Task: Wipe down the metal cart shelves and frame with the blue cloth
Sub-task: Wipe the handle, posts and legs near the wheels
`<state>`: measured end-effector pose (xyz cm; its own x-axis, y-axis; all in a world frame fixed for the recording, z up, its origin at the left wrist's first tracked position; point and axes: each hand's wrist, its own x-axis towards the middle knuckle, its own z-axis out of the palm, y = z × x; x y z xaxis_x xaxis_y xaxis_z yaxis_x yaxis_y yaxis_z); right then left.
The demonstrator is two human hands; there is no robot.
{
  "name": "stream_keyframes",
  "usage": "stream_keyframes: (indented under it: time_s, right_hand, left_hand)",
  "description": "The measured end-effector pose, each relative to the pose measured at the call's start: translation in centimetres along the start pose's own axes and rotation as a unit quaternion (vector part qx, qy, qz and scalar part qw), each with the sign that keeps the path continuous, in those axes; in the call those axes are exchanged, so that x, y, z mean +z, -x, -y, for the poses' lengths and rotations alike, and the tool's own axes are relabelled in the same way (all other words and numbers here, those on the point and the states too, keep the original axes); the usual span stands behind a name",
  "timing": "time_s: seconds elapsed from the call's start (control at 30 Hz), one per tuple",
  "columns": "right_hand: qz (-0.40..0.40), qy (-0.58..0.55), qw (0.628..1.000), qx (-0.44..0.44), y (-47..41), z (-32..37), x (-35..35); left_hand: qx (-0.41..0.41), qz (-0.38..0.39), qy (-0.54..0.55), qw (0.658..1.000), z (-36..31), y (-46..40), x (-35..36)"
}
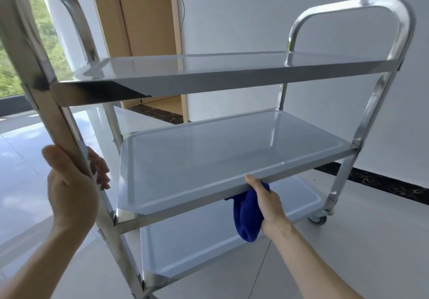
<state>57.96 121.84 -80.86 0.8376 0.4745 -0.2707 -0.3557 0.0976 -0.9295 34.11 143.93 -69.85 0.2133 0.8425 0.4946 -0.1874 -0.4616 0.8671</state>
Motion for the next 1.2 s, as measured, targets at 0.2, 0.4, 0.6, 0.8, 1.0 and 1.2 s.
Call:
stream_keyframes:
  time_s: [0.2,0.4,0.6,0.8,1.0,1.2]
  right_hand:
    - [-0.028,-0.004,1.000,-0.006,0.5,0.9,-2.4]
    - [-0.061,-0.002,0.998,-0.004,0.6,1.7,-4.4]
    - [-0.092,-0.014,0.995,-0.021,1.0,1.9,-6.1]
    - [-0.118,-0.006,0.993,-0.030,1.7,2.2,-7.8]
    - [-0.114,0.067,0.991,0.004,3.2,3.9,-8.8]
    - [-0.123,0.195,0.973,0.021,7.0,6.9,-7.8]
  left_hand:
    - [0.015,0.052,-0.036,0.998,-0.6,0.5,2.2]
    - [-0.023,0.114,0.013,0.993,-1.6,0.4,4.4]
    - [-0.023,0.169,0.015,0.985,-1.3,0.8,5.8]
    - [-0.050,0.218,0.019,0.975,-1.0,1.2,7.1]
    - [-0.067,0.254,0.036,0.964,-1.2,0.9,7.6]
    - [-0.078,0.261,0.042,0.961,-1.5,0.9,7.3]
